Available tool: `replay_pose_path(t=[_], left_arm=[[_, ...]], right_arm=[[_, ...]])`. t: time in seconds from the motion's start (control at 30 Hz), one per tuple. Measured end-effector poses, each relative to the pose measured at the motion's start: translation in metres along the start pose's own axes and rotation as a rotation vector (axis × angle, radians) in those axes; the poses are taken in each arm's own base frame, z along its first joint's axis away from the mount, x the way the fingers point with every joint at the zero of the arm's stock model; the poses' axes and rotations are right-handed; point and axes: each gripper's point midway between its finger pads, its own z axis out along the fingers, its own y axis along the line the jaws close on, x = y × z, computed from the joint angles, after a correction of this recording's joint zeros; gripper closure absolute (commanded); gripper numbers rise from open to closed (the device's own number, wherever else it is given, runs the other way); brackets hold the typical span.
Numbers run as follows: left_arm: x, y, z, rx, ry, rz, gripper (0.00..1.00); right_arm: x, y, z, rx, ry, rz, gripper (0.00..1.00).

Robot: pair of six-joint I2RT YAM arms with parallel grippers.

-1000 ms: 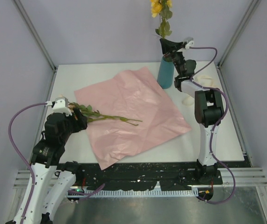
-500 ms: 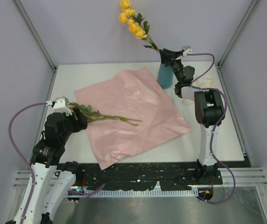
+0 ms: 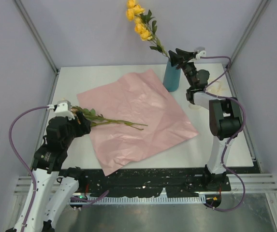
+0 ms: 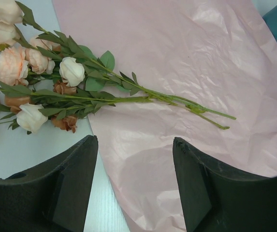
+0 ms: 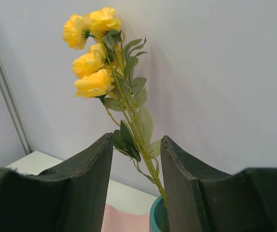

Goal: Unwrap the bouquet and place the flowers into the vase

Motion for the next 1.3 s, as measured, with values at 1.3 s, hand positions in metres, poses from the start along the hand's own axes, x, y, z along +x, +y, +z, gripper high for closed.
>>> replay_pose_path(t=[1.3], left_arm=[[-0.001,0.003,-0.001,-0.015,-0.01,-0.001,0.33]], right_arm=[[0.067,0.016,0.031,0.203,0.721,-0.656,0.22]])
